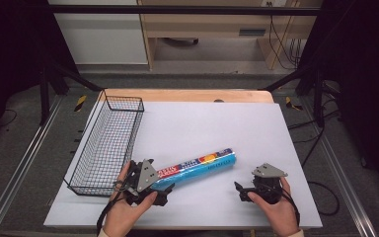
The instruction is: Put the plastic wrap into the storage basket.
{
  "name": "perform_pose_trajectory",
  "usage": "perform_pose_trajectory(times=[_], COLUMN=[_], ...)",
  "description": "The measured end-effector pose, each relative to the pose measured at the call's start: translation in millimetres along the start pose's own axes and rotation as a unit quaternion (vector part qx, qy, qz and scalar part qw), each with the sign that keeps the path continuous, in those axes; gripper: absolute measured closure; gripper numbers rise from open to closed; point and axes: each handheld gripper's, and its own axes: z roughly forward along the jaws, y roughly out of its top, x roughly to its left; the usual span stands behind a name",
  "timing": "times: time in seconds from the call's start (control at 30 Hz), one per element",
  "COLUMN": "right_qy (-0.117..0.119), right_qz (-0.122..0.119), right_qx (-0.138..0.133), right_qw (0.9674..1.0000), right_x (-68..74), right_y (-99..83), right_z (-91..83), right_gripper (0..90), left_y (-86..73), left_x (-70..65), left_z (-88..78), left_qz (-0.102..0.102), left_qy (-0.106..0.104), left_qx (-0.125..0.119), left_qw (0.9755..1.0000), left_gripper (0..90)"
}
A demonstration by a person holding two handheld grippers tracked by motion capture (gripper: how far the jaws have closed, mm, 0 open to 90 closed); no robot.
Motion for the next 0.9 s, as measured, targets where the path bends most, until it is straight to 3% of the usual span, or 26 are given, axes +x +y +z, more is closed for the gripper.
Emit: perform_pose_trajectory(times=[0.13, 0.23, 0.33, 0.37, 0.43, 0.5, 0.6, 0.83, 0.87, 0.9], right_qy=[-0.001, 0.003, 0.008, 0.008, 0.01, 0.012, 0.015, 0.02, 0.021, 0.021], right_qz=[-0.001, -0.001, -0.001, -0.005, -0.001, 0.0, -0.002, -0.002, -0.003, -0.003], right_qx=[0.001, -0.001, 0.0, 0.0, 0.004, 0.003, 0.002, 0.005, 0.005, 0.005], right_qw=[1.0, 1.0, 1.0, 1.0, 0.9999, 0.9999, 0.9999, 0.9998, 0.9998, 0.9998], right_x=[0.0, -0.2, -0.2, -0.4, 0.7, 1.5, 2.1, 2.8, 2.5, 2.5], right_y=[-1.2, -1.4, -1.4, -1.5, -1.5, -1.2, -0.4, 0.0, 0.0, 0.0], right_z=[-1.8, -1.9, -1.4, -0.9, -1.1, -1.3, -1.9, -0.8, -0.7, -0.7], right_gripper=[6.3, 5.9, 5.9, 5.9, 5.9, 6.0, 6.1, 6.4, 6.4, 6.4], left_y=[13.0, 23.8, 33.0, 35.9, 41.0, 45.8, 50.4, 53.6, 54.7, 54.7], left_x=[0.3, 0.4, 1.6, 2.3, 3.6, 6.3, 9.8, 12.9, 10.8, 10.8], left_z=[6.9, 18.0, 29.6, 34.0, 43.4, 52.5, 65.0, 90.5, 96.0, 96.0], left_qz=[0.016, 0.047, 0.064, 0.074, 0.075, 0.084, 0.094, 0.082, 0.082, 0.082], left_qy=[-0.021, -0.033, -0.048, -0.052, -0.056, -0.061, -0.062, -0.09, -0.099, -0.099], left_qx=[0.017, 0.055, 0.087, 0.102, 0.121, 0.155, 0.188, 0.212, 0.219, 0.219], left_qw=[0.9995, 0.9968, 0.993, 0.9906, 0.9882, 0.9824, 0.9758, 0.9697, 0.9672, 0.9672], left_gripper=[5.6, 5.9, 5.5, 5.3, 5.2, 5.4, 6.2, 11.2, 11.2, 10.6])
